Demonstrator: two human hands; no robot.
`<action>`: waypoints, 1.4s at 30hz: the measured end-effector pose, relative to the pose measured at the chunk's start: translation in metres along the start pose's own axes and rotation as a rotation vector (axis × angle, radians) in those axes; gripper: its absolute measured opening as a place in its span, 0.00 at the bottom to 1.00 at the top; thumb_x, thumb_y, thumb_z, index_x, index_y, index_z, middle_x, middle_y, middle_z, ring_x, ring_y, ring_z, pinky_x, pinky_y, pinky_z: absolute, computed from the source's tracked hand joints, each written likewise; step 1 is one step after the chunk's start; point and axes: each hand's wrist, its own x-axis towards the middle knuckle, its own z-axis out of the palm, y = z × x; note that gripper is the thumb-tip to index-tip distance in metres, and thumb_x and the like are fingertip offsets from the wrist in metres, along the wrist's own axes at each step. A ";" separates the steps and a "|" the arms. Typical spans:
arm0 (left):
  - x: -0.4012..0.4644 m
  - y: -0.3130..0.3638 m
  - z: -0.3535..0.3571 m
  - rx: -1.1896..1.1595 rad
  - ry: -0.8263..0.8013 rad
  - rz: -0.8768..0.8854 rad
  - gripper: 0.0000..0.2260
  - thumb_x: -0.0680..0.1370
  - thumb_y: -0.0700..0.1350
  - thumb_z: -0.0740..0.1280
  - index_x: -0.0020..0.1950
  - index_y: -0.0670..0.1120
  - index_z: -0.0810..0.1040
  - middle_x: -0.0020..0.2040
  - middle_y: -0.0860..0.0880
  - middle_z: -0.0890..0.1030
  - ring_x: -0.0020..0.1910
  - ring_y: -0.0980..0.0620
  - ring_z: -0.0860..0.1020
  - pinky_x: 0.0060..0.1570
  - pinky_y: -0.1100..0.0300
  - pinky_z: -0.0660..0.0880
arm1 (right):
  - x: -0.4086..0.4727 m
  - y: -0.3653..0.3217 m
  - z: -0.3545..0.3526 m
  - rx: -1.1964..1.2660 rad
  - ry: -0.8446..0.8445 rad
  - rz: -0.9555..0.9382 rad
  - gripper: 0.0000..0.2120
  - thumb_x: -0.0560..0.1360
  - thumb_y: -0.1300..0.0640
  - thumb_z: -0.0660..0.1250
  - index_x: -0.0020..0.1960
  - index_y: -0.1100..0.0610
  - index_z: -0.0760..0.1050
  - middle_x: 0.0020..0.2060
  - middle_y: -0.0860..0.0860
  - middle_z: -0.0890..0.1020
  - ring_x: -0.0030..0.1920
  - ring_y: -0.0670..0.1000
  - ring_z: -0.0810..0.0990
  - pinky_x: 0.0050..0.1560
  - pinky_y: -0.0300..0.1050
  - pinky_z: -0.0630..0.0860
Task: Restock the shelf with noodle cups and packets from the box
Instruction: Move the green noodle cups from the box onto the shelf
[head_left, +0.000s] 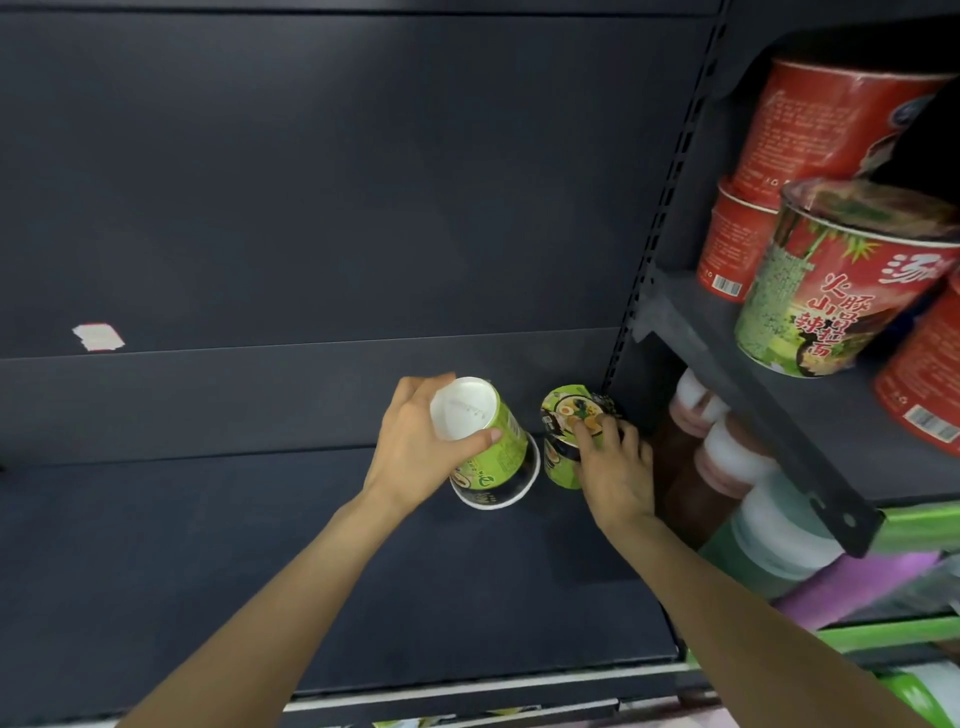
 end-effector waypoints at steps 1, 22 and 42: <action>0.000 -0.001 0.000 -0.010 0.002 -0.004 0.32 0.65 0.54 0.77 0.67 0.51 0.72 0.61 0.56 0.70 0.57 0.59 0.70 0.54 0.68 0.65 | 0.003 -0.001 -0.005 0.053 0.001 -0.006 0.27 0.64 0.56 0.77 0.62 0.52 0.74 0.56 0.57 0.76 0.56 0.60 0.75 0.51 0.57 0.76; -0.011 -0.035 0.003 -0.060 -0.521 -0.094 0.22 0.69 0.48 0.75 0.61 0.54 0.74 0.57 0.54 0.78 0.59 0.55 0.75 0.61 0.58 0.72 | -0.029 0.000 -0.075 1.492 -0.109 0.413 0.11 0.69 0.68 0.71 0.47 0.54 0.81 0.39 0.50 0.83 0.43 0.50 0.81 0.54 0.51 0.79; -0.037 0.003 0.114 -0.394 -0.554 -0.500 0.19 0.76 0.44 0.69 0.65 0.47 0.70 0.52 0.43 0.80 0.39 0.46 0.82 0.43 0.55 0.81 | -0.085 0.045 -0.036 0.720 -0.151 -0.076 0.18 0.69 0.61 0.73 0.59 0.55 0.78 0.58 0.51 0.77 0.60 0.52 0.73 0.61 0.43 0.69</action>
